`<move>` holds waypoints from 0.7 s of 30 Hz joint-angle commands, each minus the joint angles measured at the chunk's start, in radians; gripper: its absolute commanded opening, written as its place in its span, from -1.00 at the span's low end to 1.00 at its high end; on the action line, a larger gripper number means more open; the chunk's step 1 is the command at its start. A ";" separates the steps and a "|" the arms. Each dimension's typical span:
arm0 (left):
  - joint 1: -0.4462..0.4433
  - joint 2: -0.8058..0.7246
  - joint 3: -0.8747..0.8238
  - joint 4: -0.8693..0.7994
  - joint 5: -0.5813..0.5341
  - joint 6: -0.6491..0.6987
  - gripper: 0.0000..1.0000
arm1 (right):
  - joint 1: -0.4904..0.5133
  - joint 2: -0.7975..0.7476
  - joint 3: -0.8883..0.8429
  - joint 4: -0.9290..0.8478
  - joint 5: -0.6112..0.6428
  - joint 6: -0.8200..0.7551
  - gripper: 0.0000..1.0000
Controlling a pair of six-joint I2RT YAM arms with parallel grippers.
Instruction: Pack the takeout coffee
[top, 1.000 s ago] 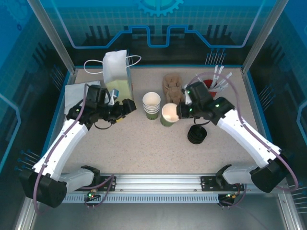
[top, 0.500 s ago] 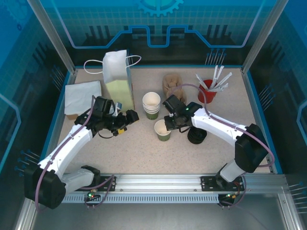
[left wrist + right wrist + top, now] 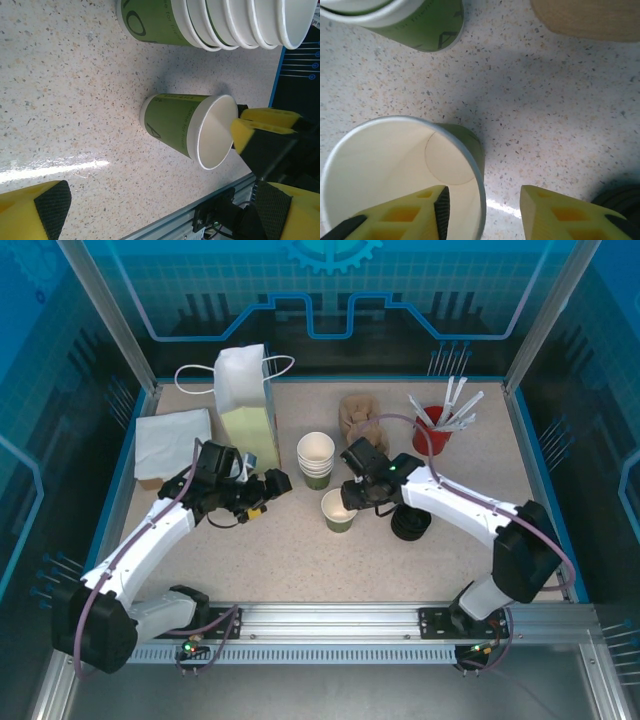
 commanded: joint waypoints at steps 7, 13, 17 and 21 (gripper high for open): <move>-0.071 -0.001 0.003 0.063 0.020 -0.029 0.97 | -0.175 -0.230 -0.034 -0.221 -0.039 -0.107 0.02; -0.092 0.015 -0.003 0.097 0.008 -0.046 0.97 | -0.272 -0.223 -0.132 -0.247 -0.162 -0.165 0.06; -0.101 0.032 0.011 0.087 0.002 -0.039 0.97 | -0.294 -0.162 -0.153 -0.214 -0.217 -0.196 0.09; -0.108 0.038 0.021 0.072 -0.012 -0.031 0.97 | -0.315 -0.090 -0.157 -0.192 -0.260 -0.207 0.06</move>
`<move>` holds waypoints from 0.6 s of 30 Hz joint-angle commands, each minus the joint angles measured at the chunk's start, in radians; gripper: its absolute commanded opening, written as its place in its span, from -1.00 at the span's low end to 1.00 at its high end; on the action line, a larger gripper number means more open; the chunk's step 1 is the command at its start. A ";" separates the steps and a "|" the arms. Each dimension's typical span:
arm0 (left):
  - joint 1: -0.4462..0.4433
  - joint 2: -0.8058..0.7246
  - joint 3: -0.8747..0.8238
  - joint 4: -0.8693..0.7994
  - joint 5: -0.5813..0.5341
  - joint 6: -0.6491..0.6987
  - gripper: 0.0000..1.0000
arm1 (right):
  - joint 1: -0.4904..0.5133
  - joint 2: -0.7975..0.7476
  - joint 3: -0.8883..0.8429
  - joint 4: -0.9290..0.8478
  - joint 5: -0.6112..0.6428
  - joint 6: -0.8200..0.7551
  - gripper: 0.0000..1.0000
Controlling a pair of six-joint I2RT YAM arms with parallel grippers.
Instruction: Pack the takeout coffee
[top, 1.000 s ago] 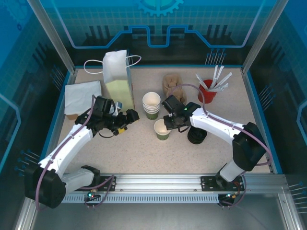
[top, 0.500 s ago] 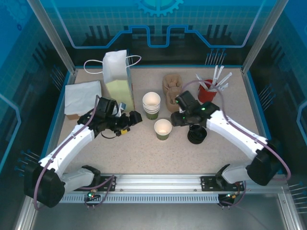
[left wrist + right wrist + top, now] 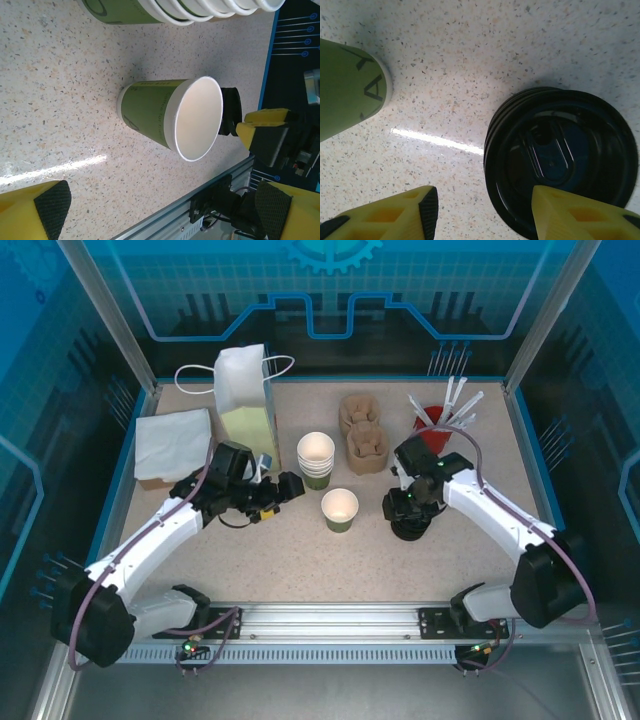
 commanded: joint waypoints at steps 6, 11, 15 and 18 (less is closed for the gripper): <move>-0.019 0.006 0.025 -0.015 -0.026 -0.004 0.97 | -0.033 0.091 -0.010 0.019 -0.065 -0.041 -0.04; -0.021 0.015 0.033 -0.022 -0.028 0.002 0.97 | -0.044 0.098 -0.020 0.029 -0.076 -0.043 -0.19; -0.023 0.019 0.042 -0.025 -0.031 0.005 0.98 | -0.050 0.100 -0.027 0.023 -0.081 -0.044 -0.29; -0.025 0.019 0.045 -0.021 -0.033 0.008 0.97 | -0.055 0.099 -0.029 0.020 -0.083 -0.047 -0.35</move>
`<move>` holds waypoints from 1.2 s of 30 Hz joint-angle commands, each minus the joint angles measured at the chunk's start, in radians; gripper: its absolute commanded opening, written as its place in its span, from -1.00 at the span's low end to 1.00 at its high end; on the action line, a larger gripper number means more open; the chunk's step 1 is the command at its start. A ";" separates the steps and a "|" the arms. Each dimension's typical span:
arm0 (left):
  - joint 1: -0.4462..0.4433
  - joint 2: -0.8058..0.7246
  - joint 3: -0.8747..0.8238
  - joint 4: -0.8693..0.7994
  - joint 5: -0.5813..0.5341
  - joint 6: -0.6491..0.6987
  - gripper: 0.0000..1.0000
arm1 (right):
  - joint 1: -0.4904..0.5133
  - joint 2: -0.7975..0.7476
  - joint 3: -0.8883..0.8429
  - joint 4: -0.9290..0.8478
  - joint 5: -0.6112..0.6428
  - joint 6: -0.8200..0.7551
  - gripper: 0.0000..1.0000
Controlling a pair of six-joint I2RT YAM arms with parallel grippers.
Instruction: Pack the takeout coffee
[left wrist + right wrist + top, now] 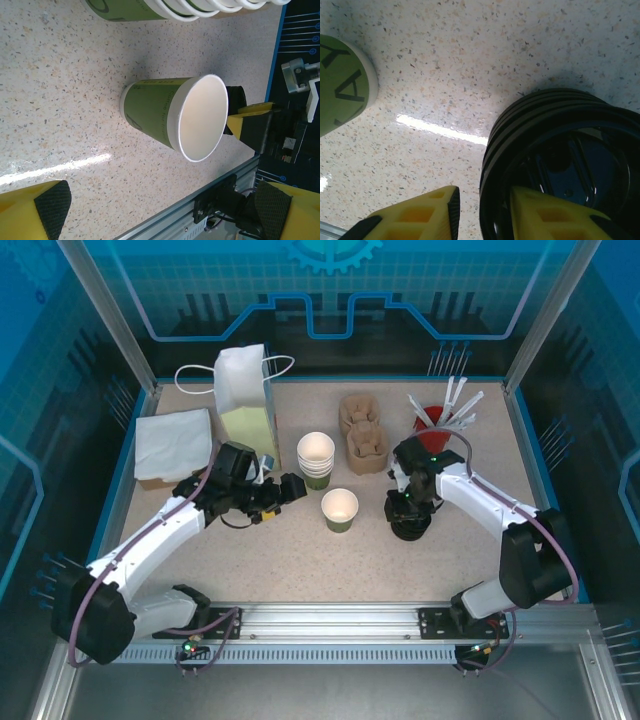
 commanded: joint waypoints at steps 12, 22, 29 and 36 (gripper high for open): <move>-0.012 -0.035 0.044 0.083 -0.032 0.041 0.98 | -0.068 -0.066 -0.005 -0.022 -0.069 -0.013 -0.66; -0.017 -0.131 0.059 0.328 -0.031 0.234 0.97 | -0.205 -0.228 0.062 -0.002 -0.370 0.003 -0.69; -0.071 -0.165 0.031 0.671 0.031 0.524 0.97 | -0.236 -0.335 0.175 0.161 -0.696 0.162 -0.72; -0.183 -0.131 0.048 0.799 0.106 0.948 0.98 | -0.230 -0.354 0.250 0.343 -0.892 0.388 -0.74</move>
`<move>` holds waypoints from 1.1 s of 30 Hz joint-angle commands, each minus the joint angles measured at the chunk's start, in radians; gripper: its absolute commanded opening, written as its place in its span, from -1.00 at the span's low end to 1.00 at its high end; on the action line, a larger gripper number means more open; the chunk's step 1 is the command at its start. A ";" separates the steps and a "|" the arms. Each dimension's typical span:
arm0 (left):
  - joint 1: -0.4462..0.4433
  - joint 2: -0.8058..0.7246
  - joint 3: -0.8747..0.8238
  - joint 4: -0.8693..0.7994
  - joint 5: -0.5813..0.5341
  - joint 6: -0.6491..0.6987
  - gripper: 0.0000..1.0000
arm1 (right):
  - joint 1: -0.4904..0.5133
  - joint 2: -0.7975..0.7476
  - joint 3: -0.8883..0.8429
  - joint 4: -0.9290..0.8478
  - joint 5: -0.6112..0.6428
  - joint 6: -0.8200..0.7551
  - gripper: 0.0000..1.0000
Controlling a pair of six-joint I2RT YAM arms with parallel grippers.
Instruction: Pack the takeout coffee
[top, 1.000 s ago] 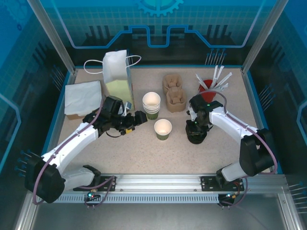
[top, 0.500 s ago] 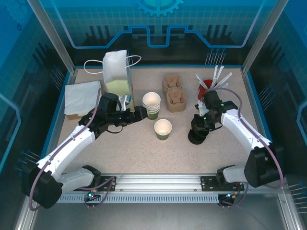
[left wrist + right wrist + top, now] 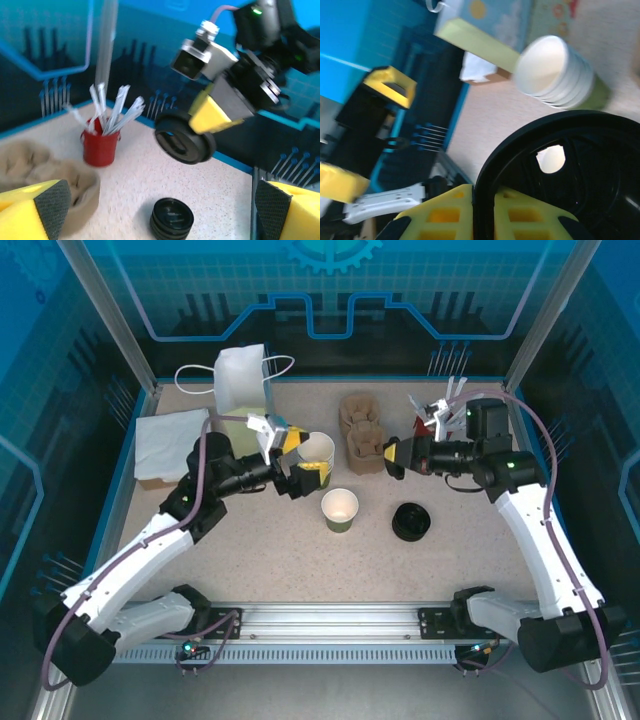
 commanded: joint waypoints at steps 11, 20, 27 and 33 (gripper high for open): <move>-0.127 0.152 0.132 0.112 0.130 0.478 0.97 | 0.066 0.008 0.091 0.232 -0.244 0.284 -0.74; -0.142 0.240 0.143 0.266 0.038 0.489 0.98 | 0.124 0.008 0.097 0.284 -0.198 0.340 -0.75; -0.147 0.272 0.161 0.298 0.031 0.482 0.95 | 0.149 0.005 0.085 0.331 -0.180 0.377 -0.76; -0.147 0.269 0.157 0.285 0.028 0.501 0.79 | 0.156 0.006 0.086 0.337 -0.179 0.381 -0.76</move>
